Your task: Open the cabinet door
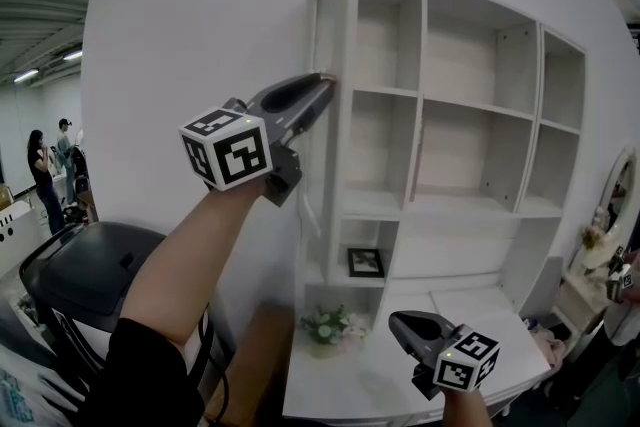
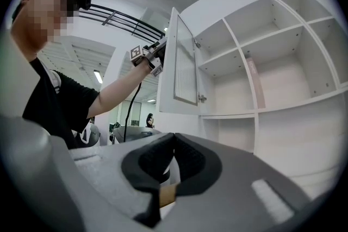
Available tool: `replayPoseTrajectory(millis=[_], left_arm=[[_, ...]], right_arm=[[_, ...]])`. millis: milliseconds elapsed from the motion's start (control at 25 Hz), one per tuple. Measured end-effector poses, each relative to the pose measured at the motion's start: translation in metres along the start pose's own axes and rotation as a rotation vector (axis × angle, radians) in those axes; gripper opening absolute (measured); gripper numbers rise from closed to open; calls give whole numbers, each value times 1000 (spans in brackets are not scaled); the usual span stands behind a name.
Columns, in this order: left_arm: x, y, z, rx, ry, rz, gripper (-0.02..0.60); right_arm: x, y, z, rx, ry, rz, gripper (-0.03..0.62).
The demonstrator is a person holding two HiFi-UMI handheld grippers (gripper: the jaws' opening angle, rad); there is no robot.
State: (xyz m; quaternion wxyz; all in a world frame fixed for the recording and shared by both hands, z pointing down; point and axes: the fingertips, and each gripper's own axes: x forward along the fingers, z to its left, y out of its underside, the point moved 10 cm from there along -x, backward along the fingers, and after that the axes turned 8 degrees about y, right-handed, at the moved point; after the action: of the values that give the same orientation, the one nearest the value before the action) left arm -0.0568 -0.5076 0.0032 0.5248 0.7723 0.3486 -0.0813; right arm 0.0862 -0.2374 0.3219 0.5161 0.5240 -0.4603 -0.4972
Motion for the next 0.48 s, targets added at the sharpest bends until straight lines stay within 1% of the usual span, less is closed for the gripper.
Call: replayPoseTrajectory(millis=[160, 480], left_arm=[[-13, -5, 6, -34, 2, -6, 91], [-34, -13, 16, -61, 13, -15, 94]], right_arm=[[-6, 4, 14, 0, 3, 20, 2], [-13, 13, 33, 17, 22, 28, 2]])
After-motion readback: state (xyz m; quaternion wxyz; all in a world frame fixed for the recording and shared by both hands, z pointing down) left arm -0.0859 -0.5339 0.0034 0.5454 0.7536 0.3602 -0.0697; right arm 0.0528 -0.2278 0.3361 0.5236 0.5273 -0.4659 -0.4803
